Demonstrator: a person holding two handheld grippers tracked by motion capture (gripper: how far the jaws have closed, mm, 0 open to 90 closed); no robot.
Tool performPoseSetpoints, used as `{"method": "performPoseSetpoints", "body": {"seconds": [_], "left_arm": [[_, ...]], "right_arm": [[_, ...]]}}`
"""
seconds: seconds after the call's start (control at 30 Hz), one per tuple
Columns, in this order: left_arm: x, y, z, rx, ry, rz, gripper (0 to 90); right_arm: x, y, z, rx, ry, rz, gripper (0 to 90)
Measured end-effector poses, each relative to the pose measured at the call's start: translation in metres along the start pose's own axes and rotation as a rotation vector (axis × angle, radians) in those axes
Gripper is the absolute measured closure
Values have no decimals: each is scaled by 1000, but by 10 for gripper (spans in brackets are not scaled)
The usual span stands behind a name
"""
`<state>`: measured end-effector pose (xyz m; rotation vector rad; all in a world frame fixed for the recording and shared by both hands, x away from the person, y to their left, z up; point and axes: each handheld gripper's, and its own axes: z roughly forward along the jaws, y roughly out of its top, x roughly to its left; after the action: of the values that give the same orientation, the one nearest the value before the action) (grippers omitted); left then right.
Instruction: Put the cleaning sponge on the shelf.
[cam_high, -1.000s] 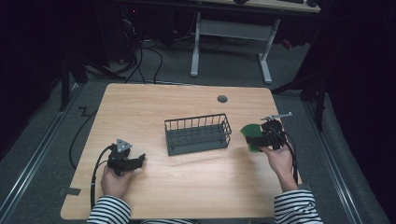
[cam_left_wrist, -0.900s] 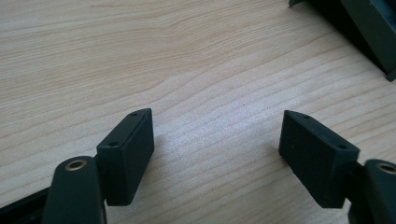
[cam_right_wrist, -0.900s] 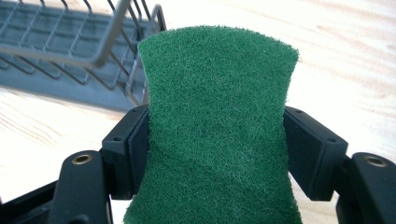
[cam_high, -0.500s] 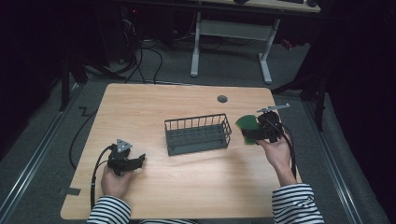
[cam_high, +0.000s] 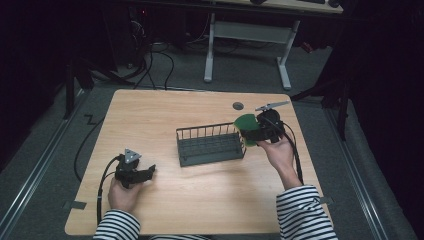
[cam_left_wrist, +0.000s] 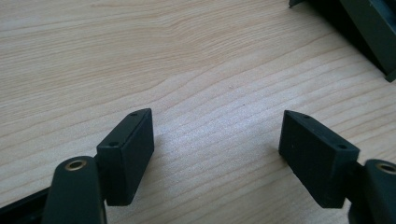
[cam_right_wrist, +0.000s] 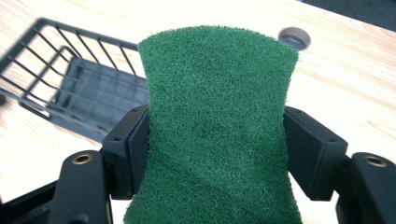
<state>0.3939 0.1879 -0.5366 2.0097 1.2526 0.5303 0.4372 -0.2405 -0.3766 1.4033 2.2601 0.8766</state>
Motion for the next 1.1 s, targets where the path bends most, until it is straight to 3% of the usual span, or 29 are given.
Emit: {"method": "performPoseSetpoints", "body": {"seconds": [0.23, 0.47, 0.83, 1.1], "left_arm": [[0, 0, 0, 2, 1, 2, 269], [0, 0, 0, 2, 1, 3, 269], [-1, 0, 0, 2, 0, 3, 265], [-1, 0, 0, 1, 1, 3, 263]], "right_arm": [[6, 14, 15, -12, 51, 8, 306], [11, 24, 30, -6, 52, 12, 306], [27, 28, 59, 34, 52, -6, 306], [32, 27, 71, 36, 38, -6, 305]]}}
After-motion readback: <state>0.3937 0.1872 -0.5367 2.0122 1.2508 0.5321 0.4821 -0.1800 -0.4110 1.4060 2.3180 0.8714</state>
